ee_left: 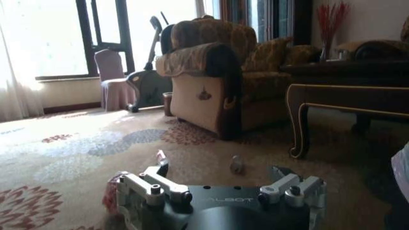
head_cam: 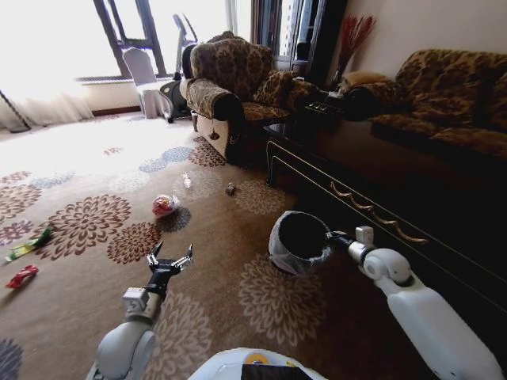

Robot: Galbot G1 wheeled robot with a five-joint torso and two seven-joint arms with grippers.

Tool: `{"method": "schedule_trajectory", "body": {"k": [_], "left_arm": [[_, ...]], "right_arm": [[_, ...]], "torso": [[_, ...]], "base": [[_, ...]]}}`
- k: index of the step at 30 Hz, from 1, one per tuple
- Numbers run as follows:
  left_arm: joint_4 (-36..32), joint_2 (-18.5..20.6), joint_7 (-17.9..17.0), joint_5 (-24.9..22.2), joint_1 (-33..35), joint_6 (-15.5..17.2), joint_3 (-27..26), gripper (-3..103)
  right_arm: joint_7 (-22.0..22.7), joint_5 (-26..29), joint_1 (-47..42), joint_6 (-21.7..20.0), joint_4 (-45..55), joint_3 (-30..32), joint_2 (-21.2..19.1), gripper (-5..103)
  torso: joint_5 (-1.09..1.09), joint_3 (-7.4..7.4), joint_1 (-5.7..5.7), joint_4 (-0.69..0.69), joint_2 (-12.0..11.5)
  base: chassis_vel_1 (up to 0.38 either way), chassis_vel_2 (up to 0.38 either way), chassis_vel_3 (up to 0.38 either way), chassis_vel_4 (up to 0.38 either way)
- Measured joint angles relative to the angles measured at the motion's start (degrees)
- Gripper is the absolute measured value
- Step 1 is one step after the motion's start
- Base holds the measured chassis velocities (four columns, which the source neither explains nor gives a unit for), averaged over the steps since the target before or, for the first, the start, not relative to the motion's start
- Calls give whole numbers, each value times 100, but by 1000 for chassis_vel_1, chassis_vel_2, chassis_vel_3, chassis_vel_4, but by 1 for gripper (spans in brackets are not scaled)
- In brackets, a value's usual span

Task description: Pick up the trash from the ground and place it into the trash bin.

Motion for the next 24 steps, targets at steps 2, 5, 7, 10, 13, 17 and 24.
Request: {"method": "schedule_trajectory", "body": {"k": [2,5,7,10,13,17,24], "left_arm": [[19,-4,0,2,0,0,-2,100],[76,-20,-11,5,-23,-6,-6,100],[88,-24,-17,7,-29,-12,-6,100],[115,-36,-73,13,-34,-59,-4,100],[115,-43,-92,13,-31,-67,-2,100],[119,-45,-101,13,-45,-63,4,100],[135,-50,-109,23,-66,-47,20,100]], "right_arm": [[0,-1,20,0,-18,-26,6,1],[0,-3,97,1,-66,-120,14,1],[0,-3,117,0,-77,-144,15,1],[-1,0,174,0,-109,-201,18,1],[-2,9,211,4,-137,-237,25,1],[-2,9,216,17,-166,-257,32,1],[0,4,213,26,-196,-281,72,1]], "torso": [[1,0,0,0,0],[0,0,0,1,0],[0,0,0,1,0],[0,0,0,3,0],[0,0,0,5,0],[-1,0,0,0,0],[1,0,0,-1,1]], "base": [[-69,136,164,-45],[-46,164,169,-47],[-38,179,164,-51],[-52,204,191,-68],[-67,192,170,-77],[-143,147,121,-161],[-185,205,169,-230]]}}
